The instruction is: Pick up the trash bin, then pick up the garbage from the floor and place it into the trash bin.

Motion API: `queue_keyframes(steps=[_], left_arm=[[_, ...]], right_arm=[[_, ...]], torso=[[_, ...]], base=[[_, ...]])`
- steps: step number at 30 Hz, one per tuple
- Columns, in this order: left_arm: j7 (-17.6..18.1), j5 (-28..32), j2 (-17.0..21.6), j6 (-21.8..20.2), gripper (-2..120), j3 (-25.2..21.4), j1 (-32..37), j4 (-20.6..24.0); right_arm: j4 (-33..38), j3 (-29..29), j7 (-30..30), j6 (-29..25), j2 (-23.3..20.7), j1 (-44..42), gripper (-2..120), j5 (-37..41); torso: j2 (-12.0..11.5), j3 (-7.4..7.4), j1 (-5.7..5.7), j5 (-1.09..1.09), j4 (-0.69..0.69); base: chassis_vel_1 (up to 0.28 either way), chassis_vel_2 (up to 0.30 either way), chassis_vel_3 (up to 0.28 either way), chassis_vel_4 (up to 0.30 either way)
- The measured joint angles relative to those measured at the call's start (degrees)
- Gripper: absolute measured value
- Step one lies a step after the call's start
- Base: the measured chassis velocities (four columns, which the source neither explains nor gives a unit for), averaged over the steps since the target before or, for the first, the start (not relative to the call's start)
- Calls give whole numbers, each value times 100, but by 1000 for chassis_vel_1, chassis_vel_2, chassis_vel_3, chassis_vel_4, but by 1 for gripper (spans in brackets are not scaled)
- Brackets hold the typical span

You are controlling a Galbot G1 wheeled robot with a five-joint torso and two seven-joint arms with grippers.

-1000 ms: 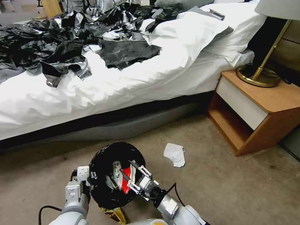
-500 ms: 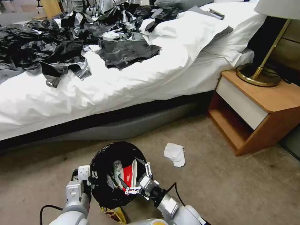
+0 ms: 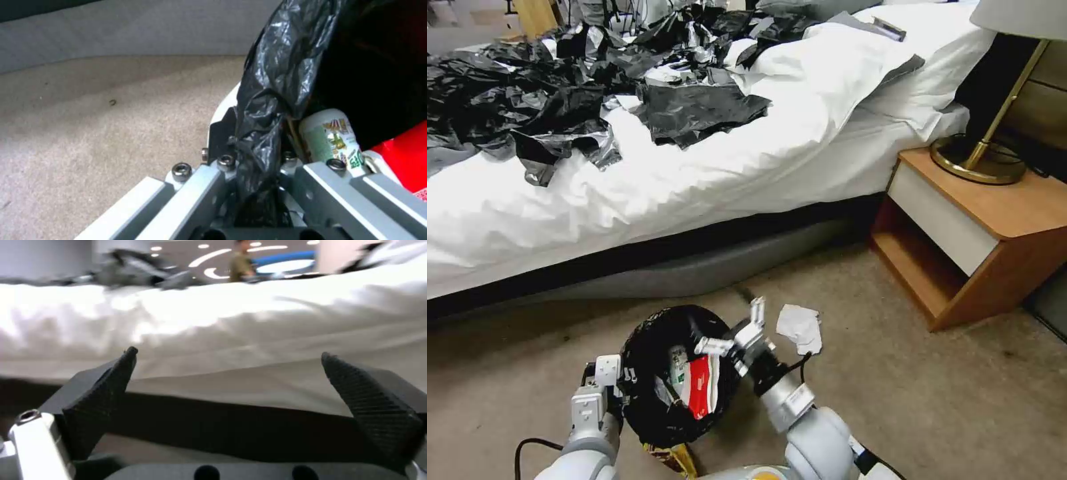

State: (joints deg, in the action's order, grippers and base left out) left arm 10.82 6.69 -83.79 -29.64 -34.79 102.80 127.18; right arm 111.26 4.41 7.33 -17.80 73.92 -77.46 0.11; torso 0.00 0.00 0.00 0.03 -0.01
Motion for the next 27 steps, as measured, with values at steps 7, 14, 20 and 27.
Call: queue_keyframes(steps=[7, 14, 20, 27], left_arm=[[-7, 47, 6, 16, 0, -40, -14, -12], [-6, 71, 9, 7, 0, -51, -28, -5], [-5, 77, 11, 2, 0, -61, -26, 22], [-3, 106, 24, -4, 0, -83, -23, 56]], right_arm=[[98, -782, -53, -457, 104, -803, 100, -7], [-102, -1192, -78, -838, 118, -1113, 100, 8], [-242, -1312, -61, -882, 142, -1071, 100, 33], [-295, -1393, 89, -648, 148, -927, 100, 80]], torso=[[0, 0, 0, -3, 0], [0, 0, 0, -3, 1], [0, 0, 0, -3, 2], [0, 0, 0, -3, 2]], base=[[0, 0, 0, 0], [0, 0, 0, 0], [0, 0, 0, 0], [0, 0, 0, 0]])
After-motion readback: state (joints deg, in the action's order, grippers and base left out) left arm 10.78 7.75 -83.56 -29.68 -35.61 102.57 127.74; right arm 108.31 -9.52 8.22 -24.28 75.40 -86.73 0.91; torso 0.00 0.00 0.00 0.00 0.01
